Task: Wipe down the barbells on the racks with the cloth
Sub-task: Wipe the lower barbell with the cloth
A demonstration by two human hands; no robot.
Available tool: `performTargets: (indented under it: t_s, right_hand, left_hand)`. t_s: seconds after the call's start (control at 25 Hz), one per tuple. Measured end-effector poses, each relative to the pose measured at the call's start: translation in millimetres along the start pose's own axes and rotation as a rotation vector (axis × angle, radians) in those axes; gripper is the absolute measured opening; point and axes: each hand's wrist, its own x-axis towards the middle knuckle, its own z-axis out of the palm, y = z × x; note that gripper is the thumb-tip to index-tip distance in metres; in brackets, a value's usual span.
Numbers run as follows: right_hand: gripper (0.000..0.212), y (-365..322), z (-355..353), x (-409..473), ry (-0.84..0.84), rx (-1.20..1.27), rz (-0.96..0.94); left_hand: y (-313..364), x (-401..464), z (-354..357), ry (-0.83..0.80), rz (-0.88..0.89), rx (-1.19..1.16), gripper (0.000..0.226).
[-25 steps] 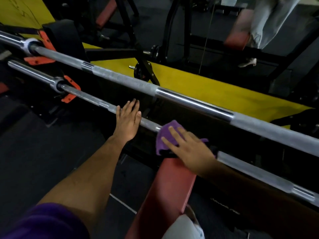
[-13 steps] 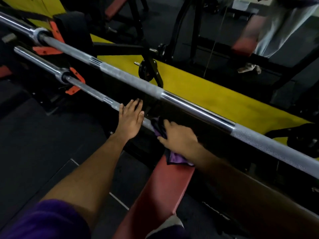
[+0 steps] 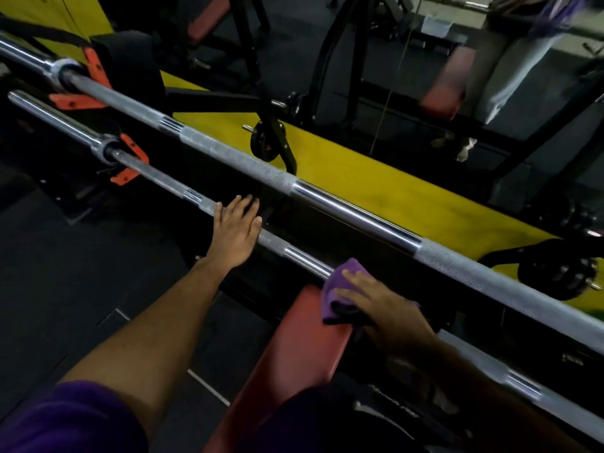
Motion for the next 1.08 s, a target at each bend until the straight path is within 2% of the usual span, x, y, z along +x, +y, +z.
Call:
performTargets:
  t_s: [0.08,0.16,0.2,0.24,0.32,0.4,0.48,0.56,0.64,0.72,0.8,0.88,0.96,1.08]
  right_hand:
    - [0.059,22.3,-17.2,-11.4,0.056,0.308,0.315]
    - [0.067,47.4,-29.8,-9.8,0.015,0.686,0.601]
    - [0.075,59.1,-32.8,-5.1,-0.002,0.914,0.694]
    - [0.073,65.0,-37.1,1.9,-0.037,1.100,0.781]
    - [0.044,61.8,-43.4,21.2,-0.065,1.312,0.846]
    - [0.034,53.1,-44.4,39.5,-0.117,1.276,0.849]
    - [0.030,41.2,-38.8,57.8,-0.176,1.247,0.740]
    - [0.030,27.5,-34.4,76.0,-0.228,0.985,0.574]
    - [0.043,10.3,-34.8,85.5,-0.252,0.639,0.375]
    - [0.056,-7.8,-34.1,82.8,-0.163,0.353,0.298]
    - [0.054,-22.5,-27.7,61.2,0.037,0.220,0.278]
    - [0.051,-42.9,-10.3,25.6,0.235,0.303,0.234]
    - [0.050,-52.3,21.8,-6.6,0.301,0.429,0.182]
    - [0.044,-51.1,56.1,-32.7,0.281,0.981,0.432]
  left_hand:
    - [0.1,0.7,0.1,-0.011,0.002,0.007,0.072]
    - [-0.7,1.3,-0.1,-0.015,0.013,0.011,0.073]
    - [-1.3,1.9,-0.5,-0.016,0.016,0.011,0.073]
    - [-2.1,2.2,-0.8,-0.020,0.017,0.010,0.073]
    - [-2.6,2.6,-1.5,-0.024,0.019,0.009,0.073]
    - [-1.6,1.9,-3.1,-0.024,0.023,0.011,0.071]
    - [-1.2,0.6,-3.9,-0.025,0.026,0.015,0.070]
    - [-1.6,0.1,-5.6,-0.030,0.028,0.018,0.069]
    - [-2.3,0.9,-6.2,-0.047,0.037,0.024,0.070]
    - [-2.6,0.9,-7.0,-0.064,0.036,0.038,0.072]
    - [-2.8,2.0,-10.1,-0.099,0.029,0.039,0.075]
    - [-1.4,2.7,-12.7,-0.118,0.026,0.035,0.078]
    - [2.2,2.5,-12.1,-0.117,0.009,0.038,0.080]
    - [5.1,-1.1,-9.5,-0.120,-0.021,0.072,0.074]
